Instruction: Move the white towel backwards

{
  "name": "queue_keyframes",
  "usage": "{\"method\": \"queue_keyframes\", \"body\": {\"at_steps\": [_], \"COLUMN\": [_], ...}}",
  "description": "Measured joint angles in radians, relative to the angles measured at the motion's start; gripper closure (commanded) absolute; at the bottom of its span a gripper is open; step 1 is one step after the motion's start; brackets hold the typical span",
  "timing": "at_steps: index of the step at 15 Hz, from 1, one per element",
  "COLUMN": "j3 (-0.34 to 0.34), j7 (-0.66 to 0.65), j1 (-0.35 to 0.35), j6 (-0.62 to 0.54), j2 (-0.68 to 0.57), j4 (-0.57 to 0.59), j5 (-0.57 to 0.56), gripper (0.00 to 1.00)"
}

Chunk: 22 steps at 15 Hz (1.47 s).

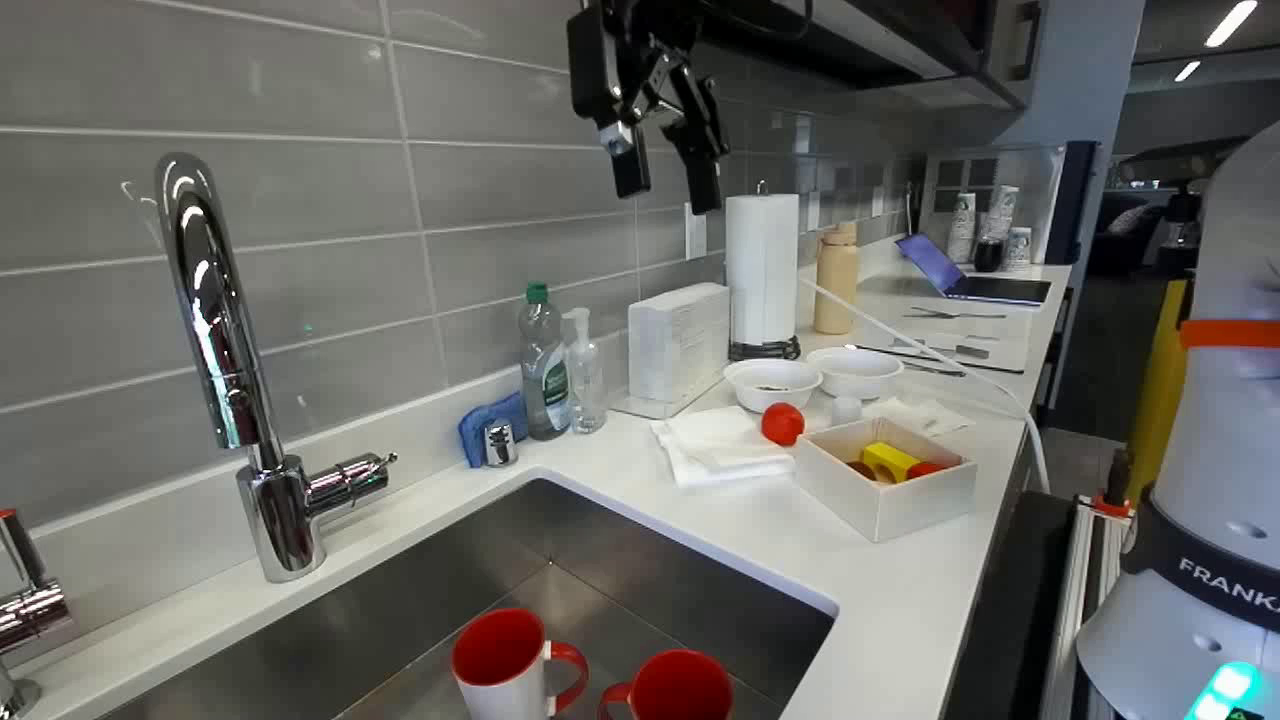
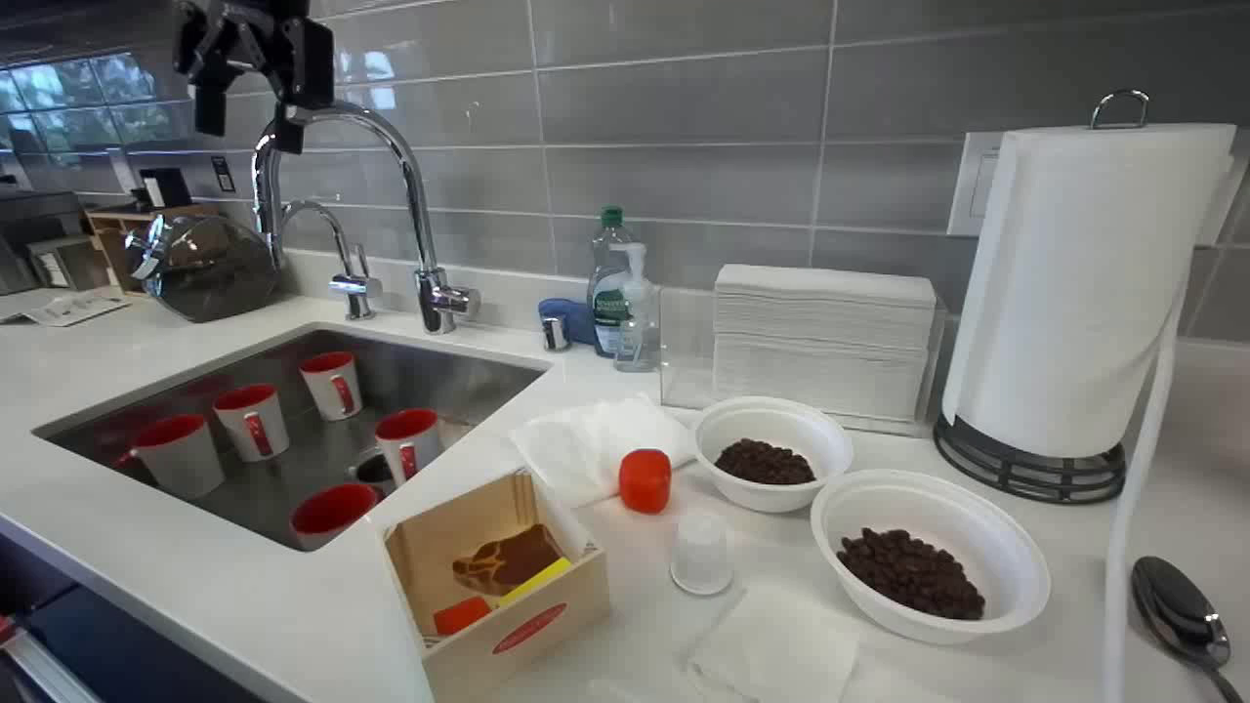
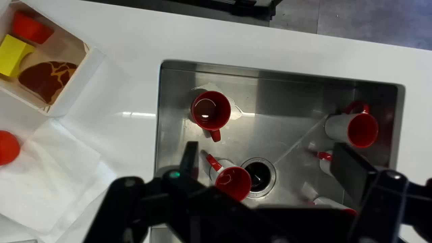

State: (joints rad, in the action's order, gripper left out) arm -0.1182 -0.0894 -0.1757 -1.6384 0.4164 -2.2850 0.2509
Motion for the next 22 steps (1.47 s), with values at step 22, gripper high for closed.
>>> {"method": "queue_keyframes", "body": {"at_steps": [22], "j3": [0.099], "j7": [0.078], "j1": [0.097], "j6": [-0.014], "j2": [0.063], "j4": [-0.097], "j5": [-0.011], "gripper": [0.0]}}
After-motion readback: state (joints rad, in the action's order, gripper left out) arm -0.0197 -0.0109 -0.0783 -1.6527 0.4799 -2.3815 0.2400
